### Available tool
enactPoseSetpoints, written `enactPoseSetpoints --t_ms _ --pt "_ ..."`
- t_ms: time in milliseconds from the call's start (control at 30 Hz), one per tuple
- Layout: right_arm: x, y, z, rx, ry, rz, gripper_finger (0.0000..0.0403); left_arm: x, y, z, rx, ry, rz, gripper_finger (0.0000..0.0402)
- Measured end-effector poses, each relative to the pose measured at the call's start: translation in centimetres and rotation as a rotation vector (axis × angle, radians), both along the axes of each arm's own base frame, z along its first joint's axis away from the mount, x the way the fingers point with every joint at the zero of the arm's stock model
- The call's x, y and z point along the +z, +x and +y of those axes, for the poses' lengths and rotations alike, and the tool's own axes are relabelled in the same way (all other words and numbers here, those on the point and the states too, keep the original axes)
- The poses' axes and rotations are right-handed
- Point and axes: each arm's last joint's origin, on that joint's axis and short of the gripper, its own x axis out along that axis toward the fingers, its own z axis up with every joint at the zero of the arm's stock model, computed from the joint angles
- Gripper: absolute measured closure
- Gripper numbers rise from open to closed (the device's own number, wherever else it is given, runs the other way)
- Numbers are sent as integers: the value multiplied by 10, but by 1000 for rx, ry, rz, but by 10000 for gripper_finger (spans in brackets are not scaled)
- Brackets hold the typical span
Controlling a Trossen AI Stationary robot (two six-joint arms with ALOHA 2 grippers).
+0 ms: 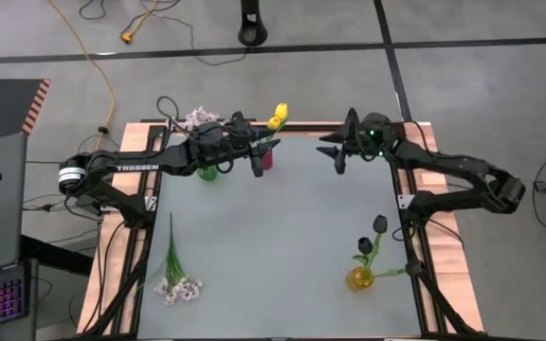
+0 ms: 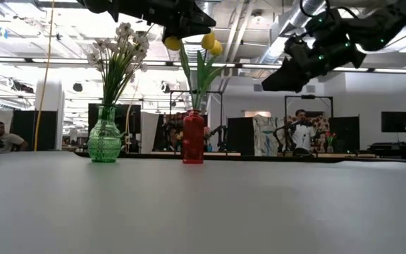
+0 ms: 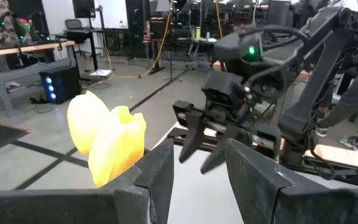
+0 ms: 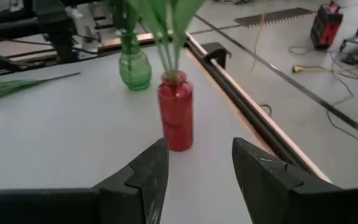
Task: Sort flowers into vase by color
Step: Adjust the red vase
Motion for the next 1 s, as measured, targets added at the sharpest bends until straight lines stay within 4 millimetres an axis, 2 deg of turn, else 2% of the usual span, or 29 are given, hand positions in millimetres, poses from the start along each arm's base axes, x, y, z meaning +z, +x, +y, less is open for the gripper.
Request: enactPoseSetpoints --t_ms 200,333,767,1000 --pt "-15 1 10 31 -28 -33 200 0 0 0 0 0 -1 268" --pt "-21 8 12 55 -33 -40 200 0 0 0 -1 0 -1 268" --pt "-57 50 -3 42 -86 -192 200 0 0 -1 -16 -1 -3 268" --pt "-87 60 -5 53 -49 -140 200 0 0 -1 -16 -1 -3 268"
